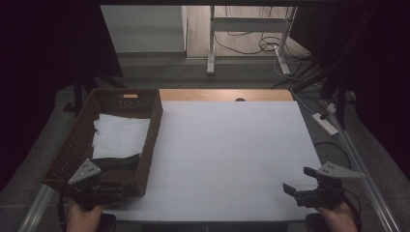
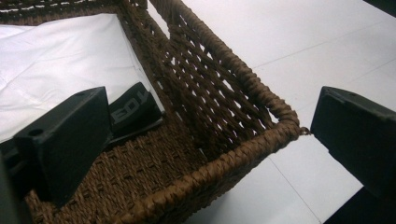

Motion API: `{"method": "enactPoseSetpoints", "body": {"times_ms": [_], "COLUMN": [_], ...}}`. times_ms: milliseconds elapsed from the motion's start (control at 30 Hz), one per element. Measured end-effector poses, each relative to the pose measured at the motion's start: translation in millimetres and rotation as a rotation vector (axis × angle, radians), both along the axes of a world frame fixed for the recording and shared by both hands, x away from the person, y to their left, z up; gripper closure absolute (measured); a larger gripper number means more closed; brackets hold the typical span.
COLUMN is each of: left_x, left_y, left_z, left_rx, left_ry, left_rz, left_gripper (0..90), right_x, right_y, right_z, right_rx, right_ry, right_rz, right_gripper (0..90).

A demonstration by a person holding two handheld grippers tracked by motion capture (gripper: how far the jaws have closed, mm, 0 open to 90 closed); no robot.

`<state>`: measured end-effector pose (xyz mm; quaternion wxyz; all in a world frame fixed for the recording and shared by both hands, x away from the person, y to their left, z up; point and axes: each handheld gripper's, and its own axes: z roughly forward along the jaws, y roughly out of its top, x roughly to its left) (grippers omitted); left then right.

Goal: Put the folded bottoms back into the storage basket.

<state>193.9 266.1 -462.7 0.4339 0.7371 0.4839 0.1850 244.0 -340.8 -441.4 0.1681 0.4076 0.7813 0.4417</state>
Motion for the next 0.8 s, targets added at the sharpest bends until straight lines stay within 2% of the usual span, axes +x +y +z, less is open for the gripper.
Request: {"method": "enactPoseSetpoints", "body": {"times_ms": [367, 800], "left_x": [-2.3, -1.2], "left_y": [-0.3, 0.7], "left_z": [-3.1, -3.3], "left_rx": [0.016, 0.001], "left_ry": [0.013, 0.020], "left_rz": [-0.005, -0.003], "left_gripper": [0.0, 0.0], "right_x": [-5.6, -7.5], "right_y": [-4.9, -5.8], "right_z": [1.3, 1.1], "right_rx": [-0.004, -0.012], "right_ry": [-0.007, -0.010], "right_rz": [-0.023, -0.027], "right_gripper": [0.3, 0.3]}}
